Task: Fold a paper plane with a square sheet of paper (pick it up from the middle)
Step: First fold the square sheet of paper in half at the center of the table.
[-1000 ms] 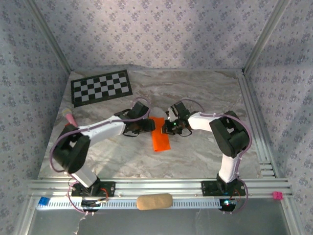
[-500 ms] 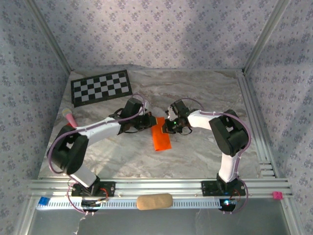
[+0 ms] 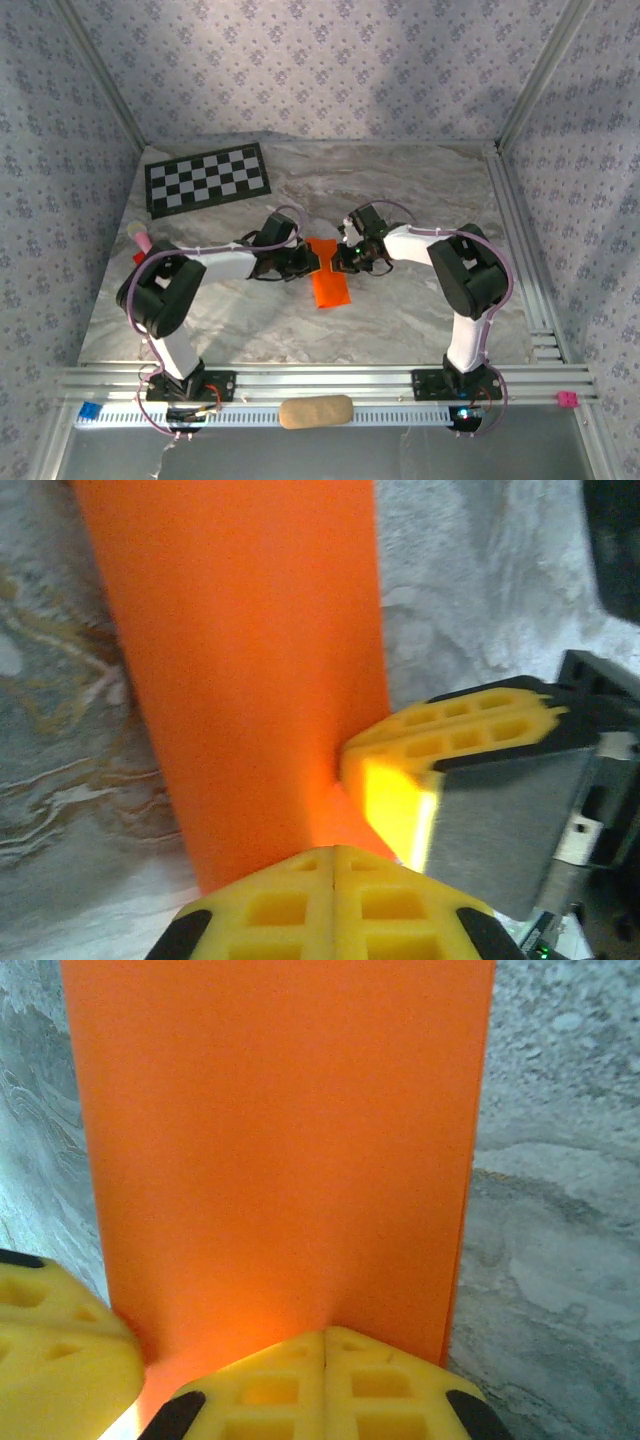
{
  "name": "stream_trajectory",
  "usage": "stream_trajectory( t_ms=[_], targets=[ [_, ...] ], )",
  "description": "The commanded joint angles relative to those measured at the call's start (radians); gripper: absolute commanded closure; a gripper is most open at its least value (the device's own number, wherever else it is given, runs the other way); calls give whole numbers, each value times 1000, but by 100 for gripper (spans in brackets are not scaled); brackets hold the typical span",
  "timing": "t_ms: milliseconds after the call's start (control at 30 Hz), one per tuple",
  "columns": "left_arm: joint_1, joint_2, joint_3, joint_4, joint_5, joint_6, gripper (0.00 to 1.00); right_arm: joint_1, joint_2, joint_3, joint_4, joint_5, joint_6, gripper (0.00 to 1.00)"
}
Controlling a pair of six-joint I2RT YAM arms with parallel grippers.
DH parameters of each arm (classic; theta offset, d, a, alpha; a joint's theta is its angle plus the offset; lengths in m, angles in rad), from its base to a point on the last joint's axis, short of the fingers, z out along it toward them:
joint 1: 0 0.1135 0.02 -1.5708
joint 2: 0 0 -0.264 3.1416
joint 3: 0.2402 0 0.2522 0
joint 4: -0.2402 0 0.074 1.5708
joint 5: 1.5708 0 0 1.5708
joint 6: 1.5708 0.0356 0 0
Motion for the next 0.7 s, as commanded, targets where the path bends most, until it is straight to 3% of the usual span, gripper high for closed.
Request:
stream_trajectory(
  t_ms=[0, 300, 667],
  targets=[
    [1, 20, -19, 8, -18, 33, 100, -4, 47, -43, -90, 81, -2, 100],
    [-2, 52, -60, -81, -125, 130, 100, 5, 48, -52, -84, 87, 10, 100],
    [-25, -69, 35, -170, -105, 98, 100, 8, 37, -65, -73, 99, 22, 100]
  ],
)
